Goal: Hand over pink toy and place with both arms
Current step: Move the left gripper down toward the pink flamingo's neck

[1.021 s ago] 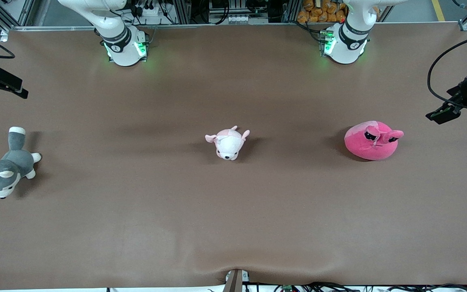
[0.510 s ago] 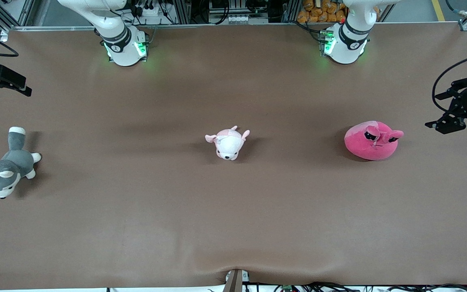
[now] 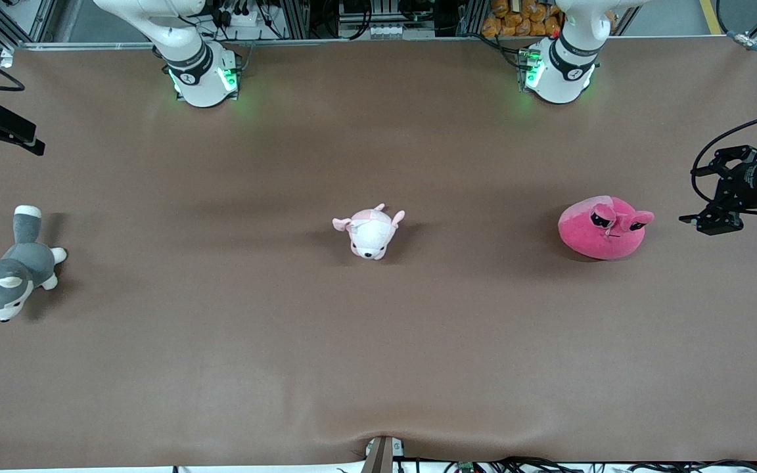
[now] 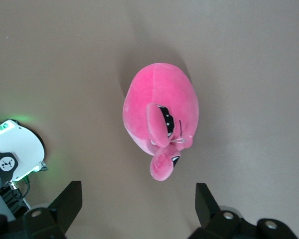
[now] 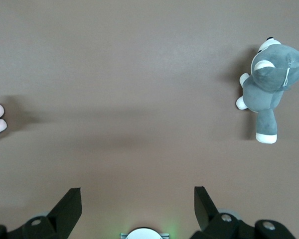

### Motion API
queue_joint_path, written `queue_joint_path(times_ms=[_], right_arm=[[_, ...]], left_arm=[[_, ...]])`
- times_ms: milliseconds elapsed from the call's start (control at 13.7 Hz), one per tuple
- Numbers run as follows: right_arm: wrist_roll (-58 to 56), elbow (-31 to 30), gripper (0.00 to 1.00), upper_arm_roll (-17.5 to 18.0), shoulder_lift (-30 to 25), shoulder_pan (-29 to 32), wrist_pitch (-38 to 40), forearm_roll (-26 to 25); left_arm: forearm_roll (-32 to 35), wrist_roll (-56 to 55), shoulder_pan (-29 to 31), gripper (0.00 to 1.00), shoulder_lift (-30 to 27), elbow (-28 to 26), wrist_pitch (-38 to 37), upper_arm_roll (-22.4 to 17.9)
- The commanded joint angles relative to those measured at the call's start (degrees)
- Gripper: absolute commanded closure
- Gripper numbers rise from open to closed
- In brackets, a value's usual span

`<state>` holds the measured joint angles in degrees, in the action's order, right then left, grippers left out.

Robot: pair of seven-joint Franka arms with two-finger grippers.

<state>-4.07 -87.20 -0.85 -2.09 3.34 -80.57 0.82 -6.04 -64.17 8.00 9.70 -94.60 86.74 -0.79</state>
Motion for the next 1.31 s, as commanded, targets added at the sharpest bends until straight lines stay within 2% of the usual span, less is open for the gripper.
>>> queue_joint_path(times_ms=[0,146,510,583,802,1240], right_arm=[[0.12,1.76,0.00,-0.03,0.07,0.44,0.94,-2.40],[0.03,2.47,0.00,0.05,0.07,0.88,0.76,-2.76],[0.03,3.00,0.00,0.14,2.00,0.71,-1.25,-3.37],[0.03,3.00,0.00,0.14,2.18,0.27,-1.26,-3.63],[0.29,3.09,0.00,0.32,2.18,-0.09,-0.91,-3.46],[0.47,3.09,0.00,0.41,2.18,-0.09,-0.73,-3.29]], left_arm=[[-1.16,-0.70,0.87,0.00,0.67,3.02,-1.48,-0.18],[-2.47,-2.09,0.96,0.00,0.67,1.80,-3.49,-0.18],[-5.29,-16.39,2.63,0.00,4.53,0.91,2.38,-0.09],[-7.73,-19.47,2.89,0.00,5.67,0.91,2.47,-0.09],[-9.42,-20.73,3.86,0.00,7.17,0.22,2.38,-0.09],[-10.04,-19.60,4.91,0.00,7.44,-4.71,3.96,-0.09]])
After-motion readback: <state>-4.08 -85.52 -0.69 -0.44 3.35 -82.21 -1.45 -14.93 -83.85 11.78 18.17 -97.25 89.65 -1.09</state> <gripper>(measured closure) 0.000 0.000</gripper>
